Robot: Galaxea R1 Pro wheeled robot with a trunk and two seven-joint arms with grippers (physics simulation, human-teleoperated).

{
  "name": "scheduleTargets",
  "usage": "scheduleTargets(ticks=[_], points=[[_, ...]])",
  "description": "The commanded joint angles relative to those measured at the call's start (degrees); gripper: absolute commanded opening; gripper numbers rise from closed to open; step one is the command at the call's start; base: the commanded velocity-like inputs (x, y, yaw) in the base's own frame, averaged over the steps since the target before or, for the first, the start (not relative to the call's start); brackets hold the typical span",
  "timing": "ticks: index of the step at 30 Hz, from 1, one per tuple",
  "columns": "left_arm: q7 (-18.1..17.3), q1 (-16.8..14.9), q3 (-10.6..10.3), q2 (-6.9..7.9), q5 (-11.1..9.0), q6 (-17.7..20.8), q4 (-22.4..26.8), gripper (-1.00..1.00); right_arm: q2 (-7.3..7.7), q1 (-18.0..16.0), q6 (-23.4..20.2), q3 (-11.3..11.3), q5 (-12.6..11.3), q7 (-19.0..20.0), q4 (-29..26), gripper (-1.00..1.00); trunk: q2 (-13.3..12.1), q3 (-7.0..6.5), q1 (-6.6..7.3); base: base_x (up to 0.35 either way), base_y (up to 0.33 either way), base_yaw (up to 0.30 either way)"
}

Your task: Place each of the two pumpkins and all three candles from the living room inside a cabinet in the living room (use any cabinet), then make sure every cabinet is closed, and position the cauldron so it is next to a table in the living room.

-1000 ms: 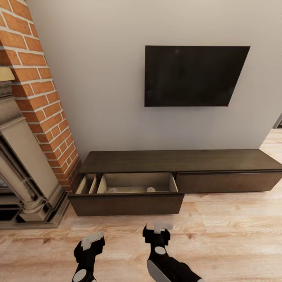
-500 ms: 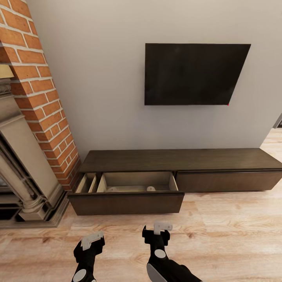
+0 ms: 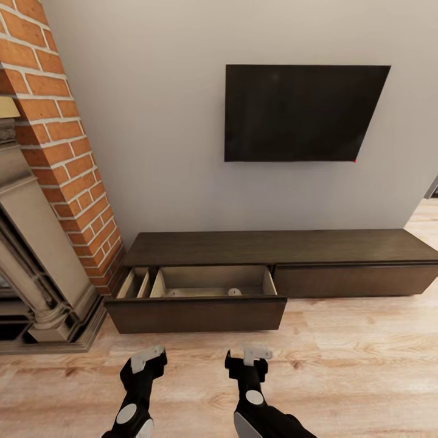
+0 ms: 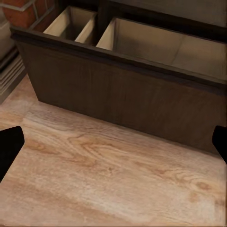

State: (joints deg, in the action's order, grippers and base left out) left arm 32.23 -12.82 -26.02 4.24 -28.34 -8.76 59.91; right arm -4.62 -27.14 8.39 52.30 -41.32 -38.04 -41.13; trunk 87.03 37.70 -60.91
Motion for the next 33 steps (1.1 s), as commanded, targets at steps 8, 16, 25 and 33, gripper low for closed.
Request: scheduleTargets(ticks=[8, 16, 25, 33], points=[[0.3, -0.1, -0.2, 0.16, -0.4, -0.4, 0.6, 1.0, 1.35, 0.1, 3.6, 0.3, -0.6, 5.4, 0.1, 1.0, 3.3, 1.49, -1.76, 0.0, 0.0, 0.0], [0.3, -0.1, -0.2, 0.15, -0.5, -0.5, 0.6, 1.0, 1.02, 0.1, 3.8, 1.1, 6.2, 6.0, 2.8, 1.0, 6.5, 2.93, -3.52, 0.0, 0.0, 0.0], [0.3, -0.2, -0.2, 0.2, 0.1, -0.7, -1.7, 1.0, 0.98, 0.1, 13.9, 0.7, 8.4, 6.4, 3.0, 1.0, 10.1, 4.54, -5.49, 0.0, 0.0, 0.0], [0.3, -0.2, -0.1, 0.04, 2.1, -0.8, -3.2, 1.0, 0.97, 0.1, 16.8, 0.6, 8.4, 6.4, 3.1, 1.0, 13.3, 5.98, -7.25, 0.0, 0.0, 0.0]])
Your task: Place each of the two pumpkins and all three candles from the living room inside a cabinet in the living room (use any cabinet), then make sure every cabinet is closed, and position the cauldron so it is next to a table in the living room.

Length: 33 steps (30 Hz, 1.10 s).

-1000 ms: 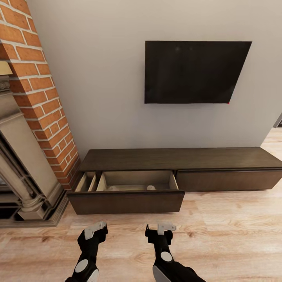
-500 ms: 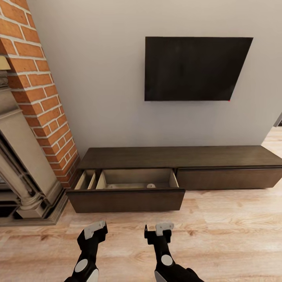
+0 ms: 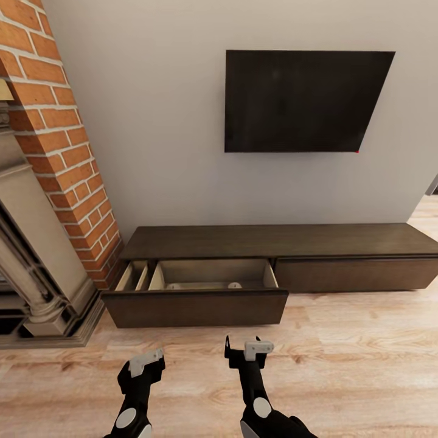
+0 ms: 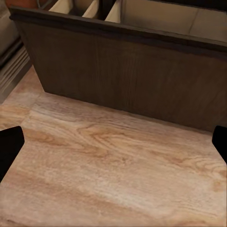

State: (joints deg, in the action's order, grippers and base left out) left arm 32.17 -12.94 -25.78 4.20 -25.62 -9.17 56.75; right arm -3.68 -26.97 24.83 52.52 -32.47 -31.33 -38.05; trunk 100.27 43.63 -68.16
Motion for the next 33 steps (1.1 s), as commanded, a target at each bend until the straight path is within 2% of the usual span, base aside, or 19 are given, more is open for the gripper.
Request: scheduleTargets(ticks=[1, 16, 23, 33], points=[[0.4, -0.1, -0.3, 0.06, -0.5, -0.4, 0.0, 1.0, 0.05, -0.1, 0.4, 0.4, -0.5, -0.3, 0.0, 1.0, 0.4, 0.23, -0.22, 0.0, 0.0, 0.0], [0.3, -0.1, -0.3, 0.03, -0.3, -0.5, -0.9, 1.0, 0.06, -0.1, 1.0, 0.4, -0.3, -0.1, 0.2, 1.0, 6.5, 2.93, -3.52, 0.0, 0.0, 0.0], [0.3, -0.1, -0.3, 0.02, -0.3, -0.5, -1.3, 1.0, 0.28, -0.1, 3.1, 0.5, -0.5, 2.5, 0.2, 1.0, 9.3, 4.18, -5.05, 0.0, 0.0, 0.0], [0.3, -0.2, -0.3, 0.02, -0.4, -0.8, -1.4, 1.0, 0.35, -0.1, 3.5, 0.5, -0.6, 2.9, 0.4, 1.0, 13.3, 5.98, -7.25, 0.0, 0.0, 0.0]])
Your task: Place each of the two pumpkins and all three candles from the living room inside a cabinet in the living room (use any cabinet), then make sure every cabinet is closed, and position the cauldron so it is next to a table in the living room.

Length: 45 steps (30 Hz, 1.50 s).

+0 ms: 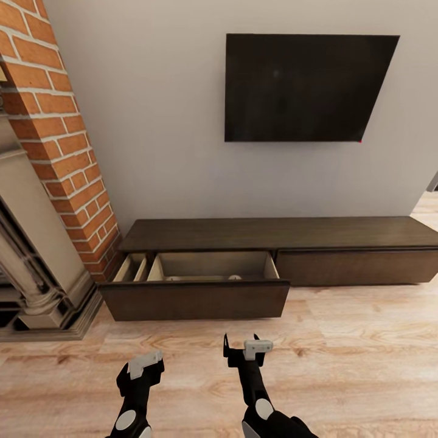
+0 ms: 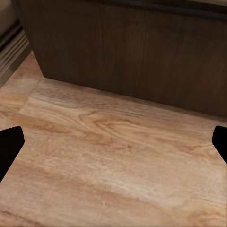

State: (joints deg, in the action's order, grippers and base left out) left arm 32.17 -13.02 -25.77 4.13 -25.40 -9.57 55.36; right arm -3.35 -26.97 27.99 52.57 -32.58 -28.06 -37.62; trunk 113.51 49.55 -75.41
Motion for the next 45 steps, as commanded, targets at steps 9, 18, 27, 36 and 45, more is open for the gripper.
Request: scheduleTargets(ticks=[9, 18, 27, 36, 45], points=[[0.4, -0.1, -0.3, 0.15, -0.5, -0.6, 0.0, 1.0, 0.09, -0.1, 0.4, 0.4, -0.5, -0.3, 0.1, 1.0, 3.6, 1.67, -1.98, 0.0, 0.0, 0.0], [0.4, 0.0, -0.3, 0.14, -0.6, -0.8, 0.0, 1.0, 0.1, -0.1, 0.7, 0.4, -0.5, -0.3, 0.0, 1.0, 7.3, 3.28, -3.95, 0.0, 0.0, 0.0], [0.4, 0.0, -0.3, 0.17, -0.5, -1.1, 0.0, 1.0, 0.1, -0.1, 2.3, 0.4, -0.6, -0.4, 0.1, 1.0, 10.9, 4.9, -5.93, 0.0, 0.0, 0.0], [0.4, 0.0, -0.3, 0.17, -0.6, -2.2, 0.0, 1.0, -0.09, -0.1, 2.1, 0.2, -5.0, 1.8, 5.3, 1.0, 14.5, 6.52, -7.91, 0.0, 0.0, 0.0], [0.4, 0.0, -0.3, 0.17, -0.6, -2.3, 0.0, 1.0, -0.41, -0.1, 2.1, 0.1, -6.4, 7.7, 13.2, 1.0, 18.1, 8.13, -9.88, 0.0, 0.0, 0.0]])
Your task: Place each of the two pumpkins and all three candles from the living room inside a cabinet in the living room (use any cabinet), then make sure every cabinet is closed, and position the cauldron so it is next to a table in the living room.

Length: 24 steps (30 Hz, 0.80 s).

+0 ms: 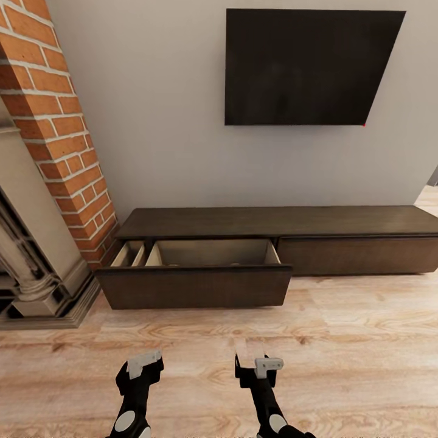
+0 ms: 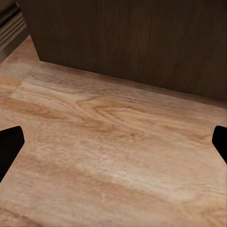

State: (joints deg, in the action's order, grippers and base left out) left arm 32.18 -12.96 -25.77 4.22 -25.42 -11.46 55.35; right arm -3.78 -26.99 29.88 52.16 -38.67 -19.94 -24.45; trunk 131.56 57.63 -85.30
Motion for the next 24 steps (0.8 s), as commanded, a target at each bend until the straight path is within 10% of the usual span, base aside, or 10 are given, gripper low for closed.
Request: scheduleTargets(ticks=[1, 24], points=[[0.3, -0.1, -0.3, 0.1, -0.6, -0.4, 0.0, 1.0, 0.01, -0.1, 0.2, 0.5, -0.4, -0.3, 0.2, 1.0, 0.4, 0.23, -0.21, 0.0, 0.0, 0.0], [0.3, -0.2, -0.3, 0.06, -0.5, -0.5, -0.9, 1.0, 0.09, -0.1, 0.4, 0.5, -0.4, 0.0, 0.5, 1.0, 2.4, 1.13, -1.31, 0.103, 0.02, 0.0]])
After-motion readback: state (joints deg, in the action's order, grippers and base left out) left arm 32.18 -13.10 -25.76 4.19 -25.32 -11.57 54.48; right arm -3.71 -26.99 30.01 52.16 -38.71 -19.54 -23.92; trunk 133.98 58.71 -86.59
